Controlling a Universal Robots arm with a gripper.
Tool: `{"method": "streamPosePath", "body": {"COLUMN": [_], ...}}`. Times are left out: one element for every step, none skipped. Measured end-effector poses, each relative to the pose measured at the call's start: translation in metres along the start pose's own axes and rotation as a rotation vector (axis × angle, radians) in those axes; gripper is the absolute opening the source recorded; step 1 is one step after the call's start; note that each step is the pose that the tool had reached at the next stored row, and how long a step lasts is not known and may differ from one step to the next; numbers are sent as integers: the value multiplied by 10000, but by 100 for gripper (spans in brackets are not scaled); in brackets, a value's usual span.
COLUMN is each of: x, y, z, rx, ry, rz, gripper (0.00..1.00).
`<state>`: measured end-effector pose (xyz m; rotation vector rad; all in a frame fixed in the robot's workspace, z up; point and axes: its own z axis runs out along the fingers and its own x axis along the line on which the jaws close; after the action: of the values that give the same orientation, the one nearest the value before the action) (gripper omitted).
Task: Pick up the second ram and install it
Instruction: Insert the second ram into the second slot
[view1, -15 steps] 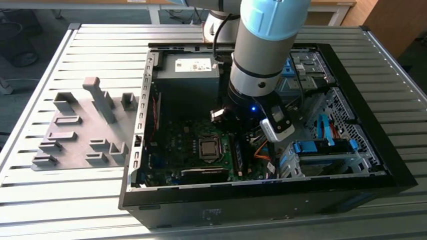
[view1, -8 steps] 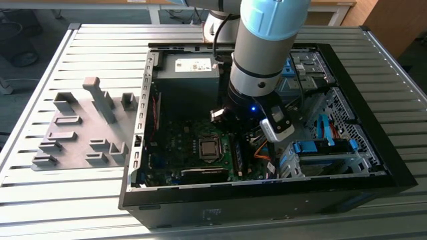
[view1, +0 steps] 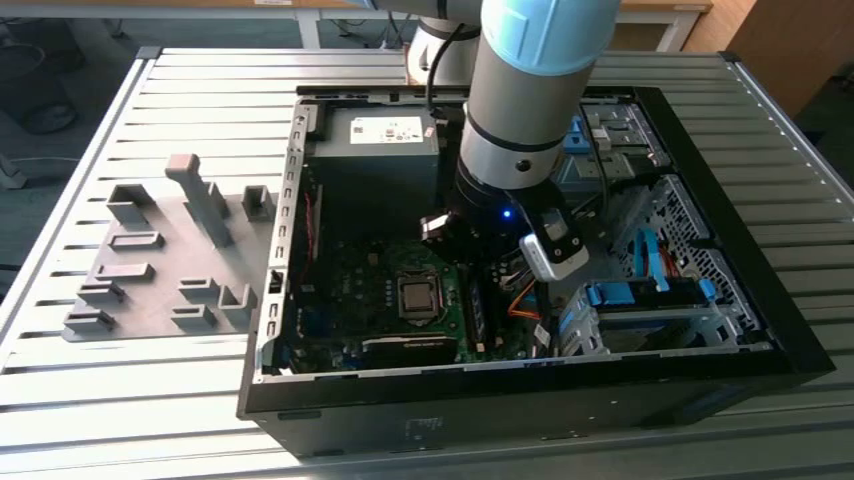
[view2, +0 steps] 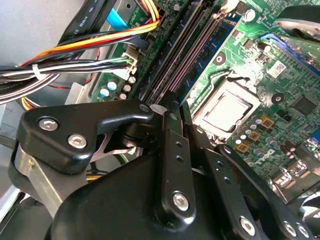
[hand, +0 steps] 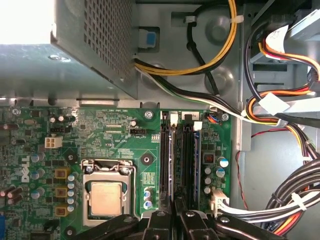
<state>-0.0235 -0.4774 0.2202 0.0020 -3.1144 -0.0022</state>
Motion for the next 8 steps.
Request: {"method": "streamPosePath", "body": {"x": [0,0,0,0,-1,-2,-3,-3], "y": [0,0,0,0,1,1,1,1], "z": [0,0,0,0,1,6,10,13], "rx": [-1,0,-1,-1,-7,-11,-16,-18], "ry": [0,0,0,0,1,0,-1,0], "rz": [2,4,12,38,349,379,379,379], "gripper": [14,14,14,14,14,14,14,14]}}
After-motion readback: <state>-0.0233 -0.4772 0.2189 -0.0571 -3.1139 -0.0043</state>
